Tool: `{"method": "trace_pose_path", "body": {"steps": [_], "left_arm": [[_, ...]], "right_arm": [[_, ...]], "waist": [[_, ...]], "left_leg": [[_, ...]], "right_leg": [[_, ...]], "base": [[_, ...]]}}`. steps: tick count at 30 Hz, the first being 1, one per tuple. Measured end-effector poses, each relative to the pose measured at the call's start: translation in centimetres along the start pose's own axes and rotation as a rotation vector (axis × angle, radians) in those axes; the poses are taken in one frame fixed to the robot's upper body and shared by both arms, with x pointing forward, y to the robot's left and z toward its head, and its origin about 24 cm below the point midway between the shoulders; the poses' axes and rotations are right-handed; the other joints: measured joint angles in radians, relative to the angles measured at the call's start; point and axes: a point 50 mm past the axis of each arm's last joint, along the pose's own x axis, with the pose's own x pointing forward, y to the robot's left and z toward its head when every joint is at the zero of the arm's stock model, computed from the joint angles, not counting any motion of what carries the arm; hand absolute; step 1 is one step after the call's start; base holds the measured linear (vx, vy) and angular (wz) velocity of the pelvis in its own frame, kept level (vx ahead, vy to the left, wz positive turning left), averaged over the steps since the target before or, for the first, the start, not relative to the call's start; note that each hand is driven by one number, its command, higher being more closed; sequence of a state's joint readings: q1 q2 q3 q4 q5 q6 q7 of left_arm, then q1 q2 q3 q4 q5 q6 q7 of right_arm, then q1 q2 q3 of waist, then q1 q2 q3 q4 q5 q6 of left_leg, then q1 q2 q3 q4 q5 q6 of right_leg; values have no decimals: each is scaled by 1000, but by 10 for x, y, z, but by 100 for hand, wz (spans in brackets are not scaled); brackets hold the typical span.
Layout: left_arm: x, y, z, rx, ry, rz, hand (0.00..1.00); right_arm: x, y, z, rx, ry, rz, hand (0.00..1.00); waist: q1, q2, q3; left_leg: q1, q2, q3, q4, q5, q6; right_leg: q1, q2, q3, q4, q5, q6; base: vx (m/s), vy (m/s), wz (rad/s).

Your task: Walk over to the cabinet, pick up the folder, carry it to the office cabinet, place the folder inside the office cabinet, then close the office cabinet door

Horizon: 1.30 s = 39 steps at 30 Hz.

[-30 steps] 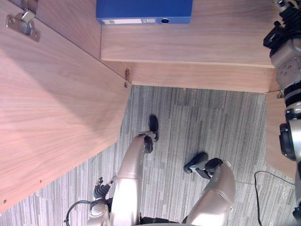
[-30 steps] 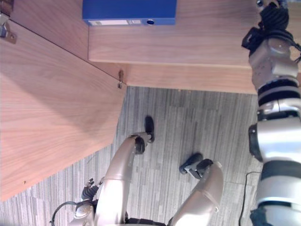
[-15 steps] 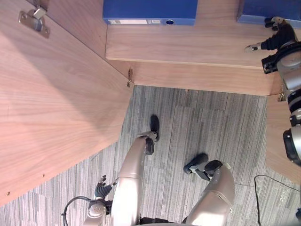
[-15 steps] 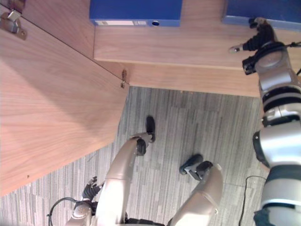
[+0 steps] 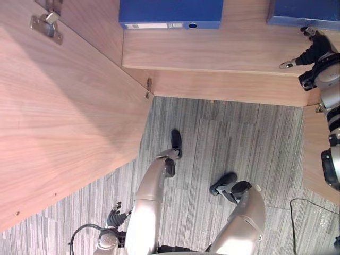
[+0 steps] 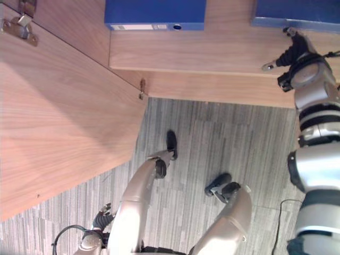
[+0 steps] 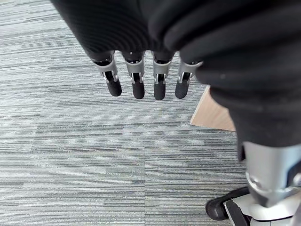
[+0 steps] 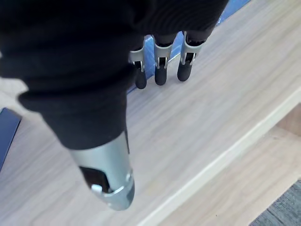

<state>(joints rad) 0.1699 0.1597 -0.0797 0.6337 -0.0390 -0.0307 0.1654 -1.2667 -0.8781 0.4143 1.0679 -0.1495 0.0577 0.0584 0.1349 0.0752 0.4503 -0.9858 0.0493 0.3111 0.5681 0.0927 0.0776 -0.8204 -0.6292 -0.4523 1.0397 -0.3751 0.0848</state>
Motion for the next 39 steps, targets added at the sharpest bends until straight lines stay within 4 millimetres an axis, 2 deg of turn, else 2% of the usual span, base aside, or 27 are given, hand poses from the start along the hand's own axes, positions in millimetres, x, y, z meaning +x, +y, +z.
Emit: {"method": "trace_pose_path", "body": {"steps": [2,5,8,9,11,12,13,15,16,19,21,22,25,26,27,28,29,30,32,34,35,36,37,39], "left_arm": [[0,0,-2,1,10,0,0],[1,1,-6,5,33,-5,0],[0,1,-14,10,67,-11,0],[-1,2,-19,5,87,-16,0],[-1,0,-17,-48,78,-32,0],[-1,0,-16,-81,69,-25,0],[0,0,-14,-95,60,-24,0],[3,0,-8,-108,38,-26,0],[5,0,-3,-107,25,-24,0],[10,-2,8,-116,-5,-31,0],[15,-13,16,-112,-15,-54,0],[16,-18,17,-112,-12,-65,0],[18,-49,23,-99,9,-140,0],[18,-55,26,-79,6,-147,0],[19,-55,27,-73,3,-144,0],[21,-53,32,-59,-6,-130,0],[22,-52,34,-55,-9,-121,0],[26,-50,37,-37,-7,-101,0],[26,-46,33,-8,8,-78,0],[24,-40,11,44,89,-49,0],[22,-37,3,65,113,-40,0],[17,-35,-13,102,166,-40,0],[11,-34,-28,135,214,-45,0],[9,-31,-34,155,230,-45,0]], "right_arm": [[0,4,1,-15,-7,33,0],[0,20,6,-49,-18,92,0],[-1,50,5,-101,-10,187,0],[-2,64,4,-127,2,234,0],[-5,85,-1,-158,30,302,0],[-8,102,-1,-149,46,353,0],[-12,121,1,-139,41,405,0],[-19,145,5,-124,30,460,0],[-24,159,4,-83,35,490,0],[-36,184,-8,23,82,541,0],[-56,219,-18,58,125,613,0],[-63,231,-20,49,134,635,0],[-134,309,-41,-30,201,777,0],[-168,335,-49,-18,246,838,0],[-185,347,-52,3,273,872,0],[-220,365,-60,48,334,937,0],[-234,370,-66,76,377,957,0],[-266,377,-85,175,516,963,0],[-295,377,-108,309,695,914,0],[-344,370,-145,476,968,794,0],[-349,366,-151,525,1014,744,0],[-354,359,-162,576,1062,669,0],[-369,352,-174,588,1113,633,0],[-389,345,-185,650,1197,568,0]], "waist": [[-3,-2,-3],[-6,-4,-7],[-7,-6,-18],[-9,-5,-27],[-18,4,-46],[-18,5,-63],[-19,4,-78],[-29,4,-84],[-36,4,-89],[-42,1,-113],[-50,-5,-149],[-55,-8,-156],[-79,-27,-206],[-87,-36,-226],[-92,-42,-234],[-105,-50,-249],[-114,-53,-255],[-121,-56,-262],[-137,-60,-270],[-159,-71,-296],[-162,-76,-306],[-181,-80,-320],[-195,-82,-330],[-199,-91,-349]], "left_leg": [[21,0,9,-40,18,-1],[84,2,23,-149,69,-8],[189,2,34,-308,132,-38],[238,3,42,-383,158,-48],[310,14,70,-488,191,-81],[350,22,86,-543,220,-96],[389,30,99,-584,234,-91],[450,39,119,-628,247,-95],[490,43,128,-649,256,-86],[542,56,132,-654,257,-84],[591,75,130,-654,253,-89],[607,79,129,-654,249,-94],[692,98,130,-653,221,-137],[718,106,131,-653,211,-154],[730,110,132,-653,203,-163],[754,116,137,-653,194,-175],[766,118,138,-653,189,-181],[803,117,141,-653,181,-189],[844,114,148,-653,167,-196],[920,112,178,-654,137,-192],[936,112,192,-654,129,-189],[970,113,201,-654,112,-192],[1003,114,209,-653,89,-187],[1014,126,235,-603,44,-186]], "right_leg": [[3,6,2,-21,13,-2],[30,40,-4,-90,49,-7],[96,90,-25,-193,93,-13],[128,112,-41,-239,110,-15],[185,145,-67,-305,133,-14],[211,172,-72,-344,145,-14],[238,197,-71,-381,159,-14],[283,225,-64,-425,175,-6],[314,239,-59,-444,178,-4],[372,263,-59,-482,179,-3],[426,289,-59,-517,180,-4],[443,296,-58,-526,180,-4],[535,337,-54,-595,185,-1],[566,355,-47,-629,194,0],[578,363,-40,-644,199,0],[605,380,-25,-681,214,3],[619,387,-16,-700,222,4],[660,402,3,-740,244,12],[700,409,28,-786,266,19],[761,423,74,-856,294,26],[769,424,88,-867,300,27],[792,430,115,-890,309,28],[817,435,131,-900,310,30],[820,437,168,-903,311,29]], "base": [[41,-130,-11],[27,-97,-24],[23,-75,-28],[43,-81,-18],[55,-86,-14],[83,-97,-34],[73,-78,-43],[90,-107,-43],[97,-142,-34],[78,-155,-20],[106,-184,-22],[96,-177,-20],[108,-171,-23],[109,-123,-28],[124,-101,-40],[102,-65,-35],[152,-75,-47],[116,-48,-43],[84,-23,-44],[64,-3,-61],[27,-10,-72],[0,-13,-59],[-13,-10,-51],[-35,-25,-56]]}}
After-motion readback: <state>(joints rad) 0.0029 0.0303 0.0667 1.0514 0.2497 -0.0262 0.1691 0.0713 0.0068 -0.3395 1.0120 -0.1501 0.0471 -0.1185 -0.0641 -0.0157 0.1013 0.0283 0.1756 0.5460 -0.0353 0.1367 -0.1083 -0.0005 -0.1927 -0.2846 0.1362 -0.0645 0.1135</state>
